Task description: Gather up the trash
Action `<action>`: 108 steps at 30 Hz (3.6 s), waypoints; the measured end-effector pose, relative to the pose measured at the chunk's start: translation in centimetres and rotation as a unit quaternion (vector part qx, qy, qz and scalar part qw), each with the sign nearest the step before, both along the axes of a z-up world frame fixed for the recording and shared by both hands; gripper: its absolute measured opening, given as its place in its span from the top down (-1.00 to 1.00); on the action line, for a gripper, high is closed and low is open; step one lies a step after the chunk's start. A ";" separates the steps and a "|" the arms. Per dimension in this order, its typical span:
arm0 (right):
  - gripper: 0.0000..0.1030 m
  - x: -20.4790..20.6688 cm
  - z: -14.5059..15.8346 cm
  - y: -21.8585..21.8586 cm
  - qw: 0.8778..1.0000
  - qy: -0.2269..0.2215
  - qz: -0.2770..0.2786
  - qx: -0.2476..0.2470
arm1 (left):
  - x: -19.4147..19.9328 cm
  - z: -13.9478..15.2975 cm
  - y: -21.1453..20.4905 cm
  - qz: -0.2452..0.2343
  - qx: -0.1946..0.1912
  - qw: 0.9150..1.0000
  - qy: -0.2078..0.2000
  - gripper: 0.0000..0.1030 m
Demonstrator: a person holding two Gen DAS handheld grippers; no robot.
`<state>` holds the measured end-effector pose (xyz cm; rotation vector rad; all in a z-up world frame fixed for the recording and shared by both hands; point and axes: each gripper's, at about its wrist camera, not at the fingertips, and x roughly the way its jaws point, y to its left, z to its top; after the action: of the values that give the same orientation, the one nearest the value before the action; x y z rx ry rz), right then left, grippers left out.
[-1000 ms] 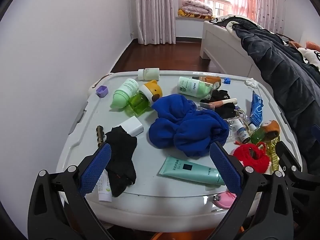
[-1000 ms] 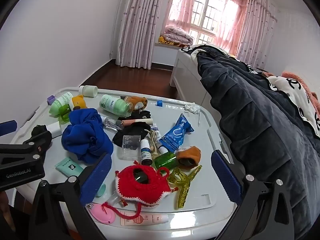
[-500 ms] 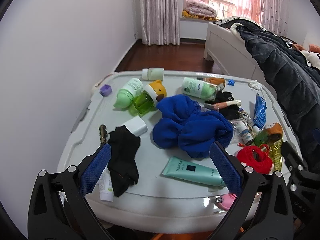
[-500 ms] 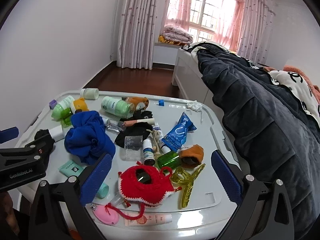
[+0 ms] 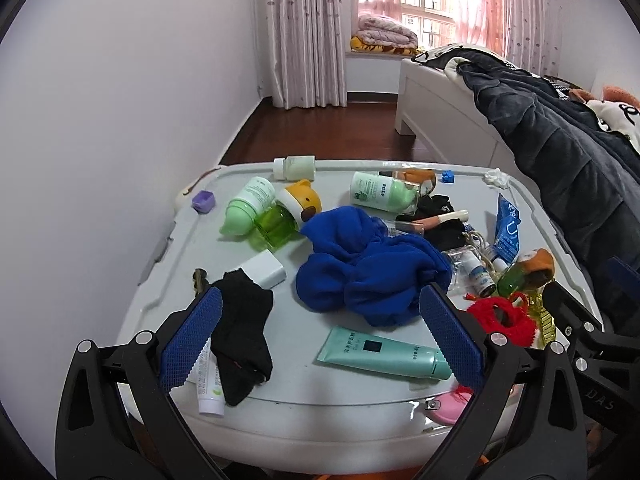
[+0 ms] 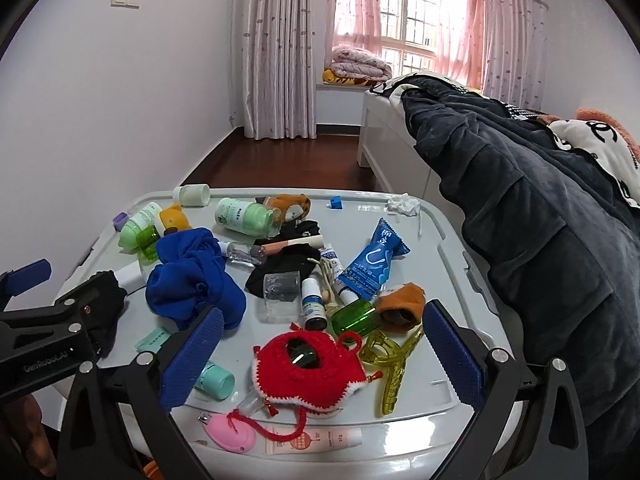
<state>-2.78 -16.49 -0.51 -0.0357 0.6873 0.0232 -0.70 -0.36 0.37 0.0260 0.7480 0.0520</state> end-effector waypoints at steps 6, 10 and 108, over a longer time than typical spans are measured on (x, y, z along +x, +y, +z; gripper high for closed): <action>-0.91 -0.2 0.1 0.3 1.000 -0.003 0.012 -0.009 | 0.0 -0.2 -0.1 -0.007 0.000 1.000 0.005 -0.88; -0.91 -0.4 0.2 0.6 1.000 -0.007 0.017 -0.017 | 0.0 -0.2 -0.3 -0.006 -0.001 1.000 0.007 -0.88; -0.87 6.0 -9.2 1.5 0.988 0.149 0.040 -0.012 | -2.8 -1.2 3.2 -0.105 -0.084 0.991 0.025 0.69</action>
<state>3.20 -15.01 -9.74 -0.0851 0.9849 0.0988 -3.46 2.83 -0.80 -0.0557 0.7938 -0.2132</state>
